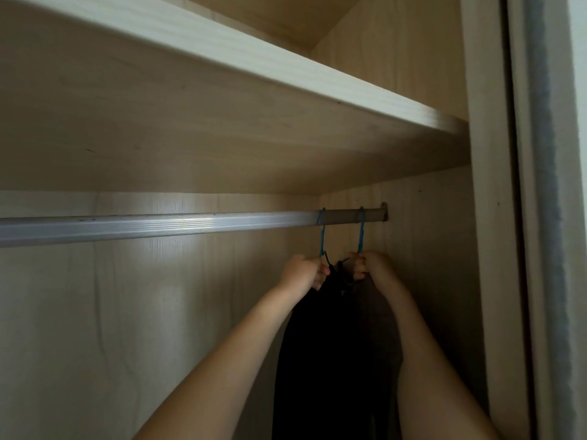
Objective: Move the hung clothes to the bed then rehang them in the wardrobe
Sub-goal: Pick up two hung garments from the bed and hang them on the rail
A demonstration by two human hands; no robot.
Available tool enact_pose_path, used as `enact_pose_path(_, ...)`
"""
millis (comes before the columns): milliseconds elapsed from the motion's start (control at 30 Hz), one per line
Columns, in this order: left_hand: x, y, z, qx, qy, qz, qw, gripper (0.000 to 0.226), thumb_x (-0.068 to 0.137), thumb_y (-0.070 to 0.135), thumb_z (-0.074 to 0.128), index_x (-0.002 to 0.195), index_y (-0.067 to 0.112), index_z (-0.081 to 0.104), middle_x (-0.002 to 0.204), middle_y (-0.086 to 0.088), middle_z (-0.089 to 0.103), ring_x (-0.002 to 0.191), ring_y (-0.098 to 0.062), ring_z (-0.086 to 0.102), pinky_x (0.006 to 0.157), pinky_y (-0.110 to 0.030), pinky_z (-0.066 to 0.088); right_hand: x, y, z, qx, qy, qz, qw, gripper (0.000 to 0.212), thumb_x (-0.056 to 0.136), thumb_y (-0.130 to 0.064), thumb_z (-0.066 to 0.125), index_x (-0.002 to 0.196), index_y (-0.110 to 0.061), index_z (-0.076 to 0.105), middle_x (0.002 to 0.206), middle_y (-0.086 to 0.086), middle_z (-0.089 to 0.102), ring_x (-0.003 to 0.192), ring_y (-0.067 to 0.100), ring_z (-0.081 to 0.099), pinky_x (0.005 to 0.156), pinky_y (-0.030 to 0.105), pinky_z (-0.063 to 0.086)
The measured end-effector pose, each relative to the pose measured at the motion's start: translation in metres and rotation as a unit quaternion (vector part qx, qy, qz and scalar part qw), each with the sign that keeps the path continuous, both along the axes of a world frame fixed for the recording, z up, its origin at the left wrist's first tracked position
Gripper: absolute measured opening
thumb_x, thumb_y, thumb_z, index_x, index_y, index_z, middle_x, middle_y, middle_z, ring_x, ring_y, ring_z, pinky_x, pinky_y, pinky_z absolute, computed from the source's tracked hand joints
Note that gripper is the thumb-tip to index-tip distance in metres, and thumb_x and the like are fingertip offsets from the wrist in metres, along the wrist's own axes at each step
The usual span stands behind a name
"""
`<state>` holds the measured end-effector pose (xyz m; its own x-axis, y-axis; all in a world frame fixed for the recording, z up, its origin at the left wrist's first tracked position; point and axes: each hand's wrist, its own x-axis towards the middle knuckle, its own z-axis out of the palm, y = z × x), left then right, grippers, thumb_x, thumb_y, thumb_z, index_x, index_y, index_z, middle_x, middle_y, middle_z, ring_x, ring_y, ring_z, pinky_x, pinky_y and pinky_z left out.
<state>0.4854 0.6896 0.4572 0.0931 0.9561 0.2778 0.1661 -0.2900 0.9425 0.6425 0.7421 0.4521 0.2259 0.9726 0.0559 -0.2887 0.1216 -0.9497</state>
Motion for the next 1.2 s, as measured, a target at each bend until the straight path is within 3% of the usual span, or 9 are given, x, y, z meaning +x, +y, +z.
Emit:
enact_pose_path(133,-0.004,0.002,-0.003,0.024,0.0,0.006,1.0,0.016,0.1,0.003,0.038,0.094,-0.001,0.052,0.03,0.012,0.052,0.025,0.003,0.043,0.034,-0.013,0.038,-0.006,-0.008,0.004,-0.008,-0.053,-0.004,0.999,0.036,0.103,-0.005,0.024,0.085,-0.006,0.055,0.03,-0.002,0.035,0.015,0.006,0.025,0.028,0.014,0.022)
enact_pose_path(300,-0.007,0.007,-0.008,0.046,0.023,0.012,0.999,0.038,0.099,0.003,0.04,0.065,0.009,0.055,0.038,0.008,0.055,0.028,0.003,0.045,0.042,-0.017,0.041,-0.006,-0.029,-0.009,0.008,-0.166,-0.046,0.985,0.035,0.097,-0.001,0.044,0.062,-0.004,0.047,0.046,0.007,0.045,0.034,0.015,0.042,0.036,0.019,0.037)
enact_pose_path(567,-0.008,0.013,-0.016,0.068,0.009,-0.003,0.998,0.04,0.1,0.008,0.043,0.062,0.01,0.055,0.041,0.007,0.048,0.039,-0.003,0.048,0.045,-0.015,0.042,-0.014,-0.044,-0.032,0.136,-0.272,-0.09,0.948,0.033,0.1,-0.013,0.042,0.07,-0.006,0.053,0.06,0.005,0.05,0.053,0.014,0.047,0.05,0.021,0.04)
enact_pose_path(700,-0.01,0.009,-0.021,0.095,0.04,-0.003,0.995,0.039,0.1,0.011,0.044,0.063,0.012,0.055,0.054,-0.002,0.046,0.051,-0.012,0.045,0.056,-0.024,0.044,-0.022,-0.052,-0.038,0.11,-0.276,-0.096,0.95,0.025,0.101,-0.015,0.041,0.097,-0.001,0.061,0.075,0.007,0.059,0.068,0.019,0.06,0.06,0.026,0.045)
enact_pose_path(800,-0.018,-0.001,-0.026,0.158,0.163,0.022,0.974,0.026,0.099,0.023,0.048,0.082,0.008,0.061,0.071,-0.004,0.059,0.067,-0.019,0.057,0.07,-0.034,0.045,-0.033,-0.076,-0.042,0.104,-0.359,-0.105,0.921,0.025,0.099,-0.015,0.043,0.113,-0.006,0.061,0.107,0.013,0.065,0.093,0.024,0.064,0.07,0.029,0.049)
enact_pose_path(900,-0.031,-0.03,-0.045,0.27,0.282,0.095,0.916,0.032,0.096,0.029,0.053,0.12,0.008,0.056,0.114,-0.011,0.059,0.109,-0.027,0.054,0.092,-0.036,0.041,-0.052,-0.134,-0.062,0.149,-0.411,-0.158,0.885,0.041,0.1,-0.022,0.044,0.141,-0.016,0.044,0.139,0.002,0.045,0.12,0.015,0.051,0.095,0.022,0.041)
enact_pose_path(1000,-0.056,-0.088,-0.09,0.363,0.218,0.101,0.9,0.035,0.094,0.026,0.056,0.127,0.013,0.052,0.121,-0.001,0.058,0.115,-0.016,0.053,0.099,-0.027,0.04,-0.071,-0.211,-0.11,0.289,-0.425,-0.216,0.83,0.039,0.099,-0.018,0.045,0.138,-0.017,0.048,0.135,-0.006,0.051,0.126,0.004,0.048,0.105,0.017,0.037)
enact_pose_path(1067,-0.077,-0.125,-0.138,0.331,0.146,0.082,0.929,0.028,0.096,0.025,0.055,0.123,0.019,0.054,0.112,0.007,0.062,0.105,-0.004,0.058,0.094,-0.017,0.042,-0.074,-0.255,-0.157,0.309,-0.422,-0.199,0.829,0.031,0.098,-0.014,0.048,0.127,-0.016,0.057,0.12,-0.01,0.059,0.116,0.001,0.055,0.097,0.015,0.043)
enact_pose_path(1200,-0.114,-0.192,-0.27,0.118,0.041,0.012,0.992,0.012,0.097,0.027,0.054,0.106,0.024,0.062,0.1,0.015,0.068,0.099,0.001,0.063,0.084,-0.005,0.042,-0.067,-0.324,-0.265,0.186,-0.377,-0.141,0.896,0.024,0.097,-0.01,0.049,0.114,-0.021,0.062,0.106,-0.012,0.064,0.105,0.005,0.062,0.086,0.018,0.049)
